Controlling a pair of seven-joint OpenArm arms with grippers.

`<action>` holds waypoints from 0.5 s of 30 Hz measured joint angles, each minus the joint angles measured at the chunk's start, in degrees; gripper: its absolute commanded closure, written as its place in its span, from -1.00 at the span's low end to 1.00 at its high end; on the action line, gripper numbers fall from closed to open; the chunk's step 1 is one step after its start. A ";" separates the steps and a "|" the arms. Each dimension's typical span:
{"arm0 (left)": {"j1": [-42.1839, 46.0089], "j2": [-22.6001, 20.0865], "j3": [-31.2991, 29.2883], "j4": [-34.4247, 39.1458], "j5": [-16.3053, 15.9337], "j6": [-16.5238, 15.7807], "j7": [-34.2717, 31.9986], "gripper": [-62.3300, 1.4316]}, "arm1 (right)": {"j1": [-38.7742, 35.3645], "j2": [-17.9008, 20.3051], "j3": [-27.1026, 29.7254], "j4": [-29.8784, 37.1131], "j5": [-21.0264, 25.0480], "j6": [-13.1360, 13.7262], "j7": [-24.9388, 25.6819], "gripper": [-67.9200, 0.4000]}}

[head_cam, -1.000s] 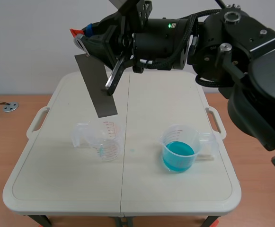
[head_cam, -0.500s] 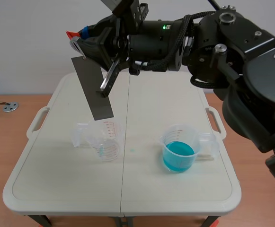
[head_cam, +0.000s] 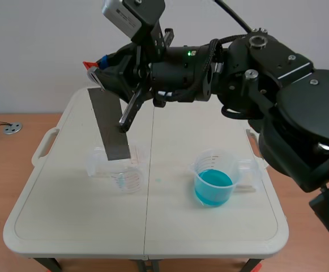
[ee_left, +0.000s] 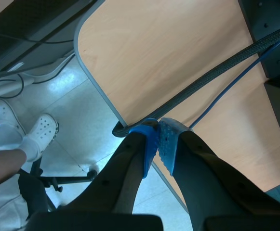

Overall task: Hold the metal plate by the orange handle, dip it into the blue solution, take it out and point at it, then put the plate back in the beaker on the left.
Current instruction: 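Put the plate into the left beaker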

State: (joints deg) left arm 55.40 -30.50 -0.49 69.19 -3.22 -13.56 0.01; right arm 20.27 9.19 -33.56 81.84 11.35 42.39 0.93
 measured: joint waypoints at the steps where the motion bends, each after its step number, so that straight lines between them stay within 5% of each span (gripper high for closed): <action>1: 0.00 0.00 0.00 0.00 0.00 0.00 0.00 0.91 | 0.00 -0.22 0.00 -0.68 0.00 0.00 0.00 0.95; 15: 0.00 0.00 0.00 0.00 0.00 0.00 0.00 0.91 | 0.00 -2.73 0.00 -10.62 0.00 -0.11 0.04 0.95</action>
State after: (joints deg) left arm 55.40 -30.50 -0.49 69.19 -3.22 -13.56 0.01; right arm 20.27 6.46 -33.56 71.22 11.35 42.28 0.97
